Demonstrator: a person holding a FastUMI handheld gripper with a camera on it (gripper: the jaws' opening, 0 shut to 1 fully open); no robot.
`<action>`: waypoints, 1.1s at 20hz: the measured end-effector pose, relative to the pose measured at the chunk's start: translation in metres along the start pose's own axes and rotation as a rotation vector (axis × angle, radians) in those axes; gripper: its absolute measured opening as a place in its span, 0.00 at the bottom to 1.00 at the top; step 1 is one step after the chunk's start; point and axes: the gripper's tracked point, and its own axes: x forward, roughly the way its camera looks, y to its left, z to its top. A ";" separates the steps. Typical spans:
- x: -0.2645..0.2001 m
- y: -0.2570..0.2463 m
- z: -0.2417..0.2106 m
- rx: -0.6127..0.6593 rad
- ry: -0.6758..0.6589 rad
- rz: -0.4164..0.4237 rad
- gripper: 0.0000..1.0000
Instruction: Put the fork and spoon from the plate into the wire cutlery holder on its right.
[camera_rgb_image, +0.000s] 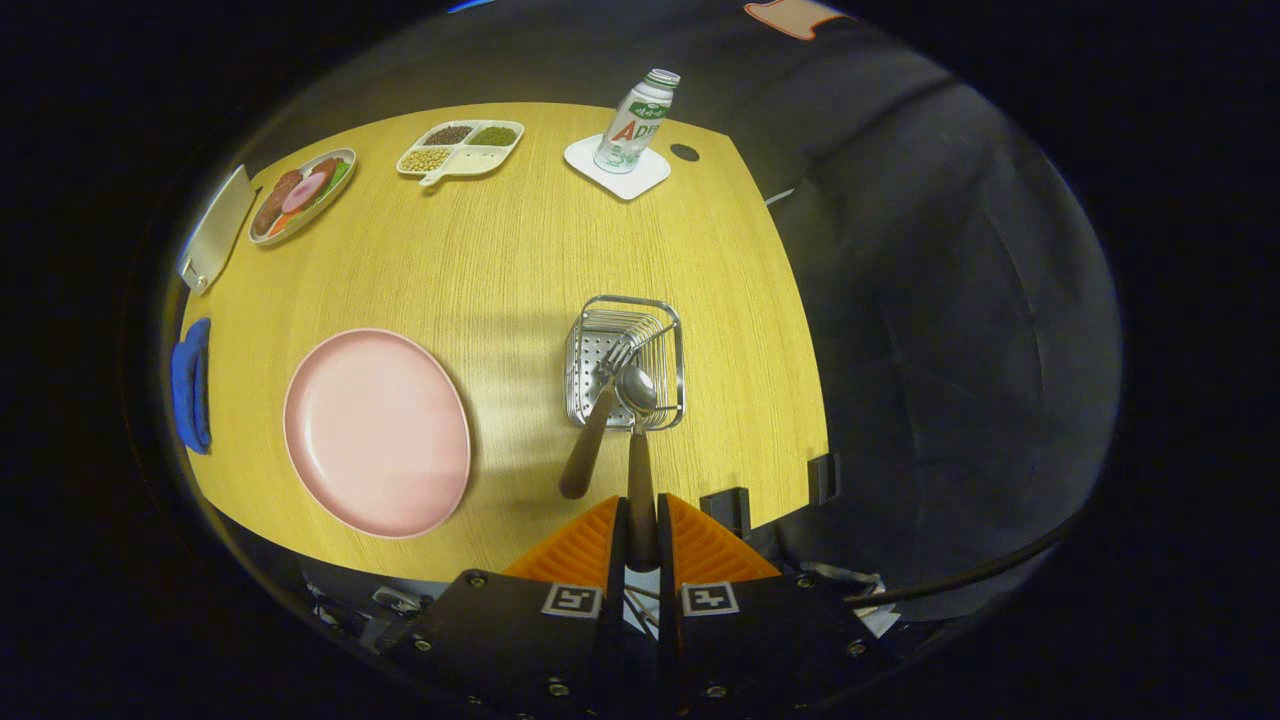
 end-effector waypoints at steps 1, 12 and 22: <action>-0.002 -0.001 0.001 -0.004 -0.004 -0.006 0.16; -0.034 -0.001 0.011 0.016 -0.099 -0.017 0.61; -0.141 0.033 0.095 0.084 -0.654 0.047 0.61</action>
